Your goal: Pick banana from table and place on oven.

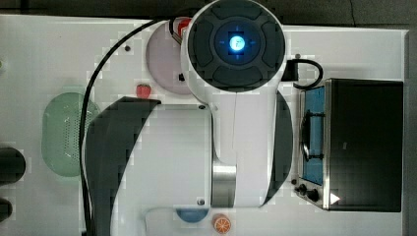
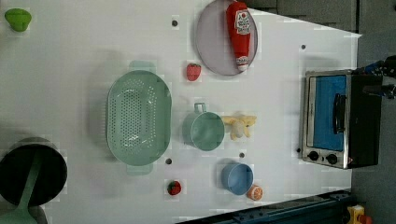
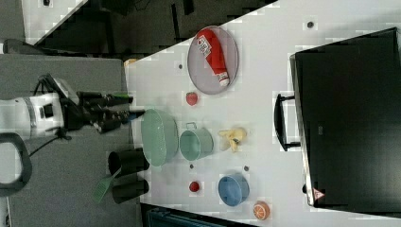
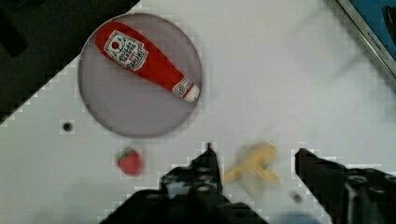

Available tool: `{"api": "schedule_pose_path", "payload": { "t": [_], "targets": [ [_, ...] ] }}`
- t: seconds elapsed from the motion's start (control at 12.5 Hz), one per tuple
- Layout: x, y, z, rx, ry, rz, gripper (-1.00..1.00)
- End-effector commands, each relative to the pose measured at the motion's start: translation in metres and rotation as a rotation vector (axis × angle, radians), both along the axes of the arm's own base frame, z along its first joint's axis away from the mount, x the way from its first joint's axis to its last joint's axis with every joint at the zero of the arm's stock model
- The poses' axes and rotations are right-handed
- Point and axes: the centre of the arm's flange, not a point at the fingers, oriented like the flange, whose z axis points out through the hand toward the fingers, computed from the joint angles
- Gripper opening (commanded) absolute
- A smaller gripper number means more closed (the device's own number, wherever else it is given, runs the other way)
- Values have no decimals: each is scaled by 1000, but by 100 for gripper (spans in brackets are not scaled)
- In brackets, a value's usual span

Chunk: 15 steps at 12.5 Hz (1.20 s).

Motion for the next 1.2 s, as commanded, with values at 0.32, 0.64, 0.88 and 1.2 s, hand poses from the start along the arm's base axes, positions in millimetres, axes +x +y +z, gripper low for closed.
{"api": "schedule_pose_path", "payload": {
  "t": [0.32, 0.64, 0.88, 1.2],
  "targets": [
    [-182, -41, 75, 0, 18, -157, 100],
    [-165, -29, 39, -14, 71, -131, 100],
    [-135, -16, -13, -27, 76, -104, 100],
    [-96, -8, -99, -32, 75, -82, 100]
  ]
}}
